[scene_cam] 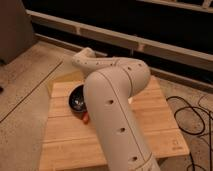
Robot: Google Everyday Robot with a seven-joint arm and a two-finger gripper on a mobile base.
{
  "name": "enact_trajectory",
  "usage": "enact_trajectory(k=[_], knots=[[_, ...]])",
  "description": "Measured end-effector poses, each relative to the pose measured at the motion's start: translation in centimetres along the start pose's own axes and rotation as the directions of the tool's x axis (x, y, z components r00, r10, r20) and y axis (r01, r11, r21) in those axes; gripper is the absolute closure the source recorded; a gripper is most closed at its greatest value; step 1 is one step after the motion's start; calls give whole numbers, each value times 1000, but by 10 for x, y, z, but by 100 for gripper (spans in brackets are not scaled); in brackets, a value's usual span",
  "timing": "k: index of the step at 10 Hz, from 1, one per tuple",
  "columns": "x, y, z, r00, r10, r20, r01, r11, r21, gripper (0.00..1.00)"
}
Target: Drag the ceramic bowl in a circle
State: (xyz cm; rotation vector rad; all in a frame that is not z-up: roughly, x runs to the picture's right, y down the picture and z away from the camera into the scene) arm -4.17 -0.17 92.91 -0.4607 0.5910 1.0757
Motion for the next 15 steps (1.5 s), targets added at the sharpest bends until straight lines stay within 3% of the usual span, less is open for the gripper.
enact_trajectory(k=[5, 8, 9, 11, 13, 15], knots=[[-35, -35, -3, 999, 37, 3, -37, 998, 54, 100], [-64, -31, -15, 998, 12, 58, -15, 999, 46, 100], [-72, -24, -22, 997, -7, 77, 4, 999, 46, 100], [-96, 7, -51, 983, -90, 158, 84, 995, 49, 100], [-98, 33, -64, 969, -153, 193, 145, 988, 52, 100], [-85, 61, -66, 957, -192, 216, 192, 981, 21, 100]])
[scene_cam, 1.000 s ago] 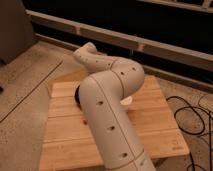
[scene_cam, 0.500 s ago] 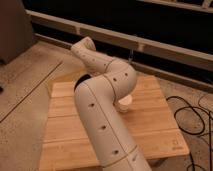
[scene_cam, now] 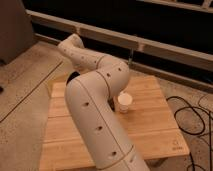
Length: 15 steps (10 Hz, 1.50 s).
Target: Drag the ceramic bowl in a circle
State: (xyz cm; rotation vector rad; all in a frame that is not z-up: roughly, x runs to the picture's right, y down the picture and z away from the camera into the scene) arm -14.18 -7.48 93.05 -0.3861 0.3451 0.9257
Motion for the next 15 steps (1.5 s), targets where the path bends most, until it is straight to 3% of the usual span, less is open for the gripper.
enact_trajectory(k=[2, 4, 6, 7, 9, 12, 14, 15], knots=[[24, 27, 8, 1000, 13, -6, -13, 997, -75, 100], [49, 35, 16, 999, 40, -26, -42, 992, -119, 100], [69, 21, 25, 996, 69, -52, -75, 991, -113, 100], [75, 6, 27, 994, 90, -62, -95, 991, -92, 100], [74, -16, 28, 991, 113, -72, -117, 992, -54, 100], [63, -23, 34, 990, 107, -89, -110, 993, -32, 98], [61, -15, 39, 990, 102, -103, -108, 992, -58, 84], [65, -13, 38, 989, 108, -106, -116, 990, -81, 72]])
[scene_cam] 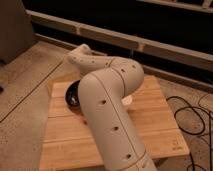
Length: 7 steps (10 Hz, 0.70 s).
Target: Drag the ceramic bowl in a circle
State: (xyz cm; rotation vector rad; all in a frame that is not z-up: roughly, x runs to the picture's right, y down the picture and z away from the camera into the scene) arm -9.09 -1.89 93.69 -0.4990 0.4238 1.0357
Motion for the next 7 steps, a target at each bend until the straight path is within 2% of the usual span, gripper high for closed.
enact_trajectory(k=[1, 4, 6, 7], knots=[[5, -2, -5, 1000, 6, 10, -6, 1000, -16, 61], [25, -23, -19, 998, 64, 24, -63, 997, -33, 29], [38, -36, -19, 994, 104, 13, -104, 994, -40, 20], [42, -38, -17, 994, 111, 5, -110, 993, -39, 20]])
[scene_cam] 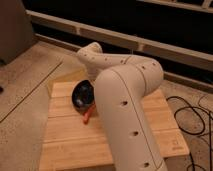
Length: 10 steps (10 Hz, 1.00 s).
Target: Drag the ceramic bowl in a circle
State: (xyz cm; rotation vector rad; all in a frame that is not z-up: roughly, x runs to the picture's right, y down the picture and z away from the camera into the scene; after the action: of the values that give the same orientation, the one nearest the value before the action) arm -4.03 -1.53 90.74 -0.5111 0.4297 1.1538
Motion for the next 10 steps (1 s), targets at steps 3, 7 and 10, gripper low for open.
enact_trajectory(k=[3, 7, 10], knots=[[3, 6, 8, 1000, -5, -23, 5, 1000, -1, 20], [-1, 15, 7, 1000, -21, -16, 21, 999, -28, 20], [-6, 23, -11, 998, -48, 32, 50, 998, -46, 20]])
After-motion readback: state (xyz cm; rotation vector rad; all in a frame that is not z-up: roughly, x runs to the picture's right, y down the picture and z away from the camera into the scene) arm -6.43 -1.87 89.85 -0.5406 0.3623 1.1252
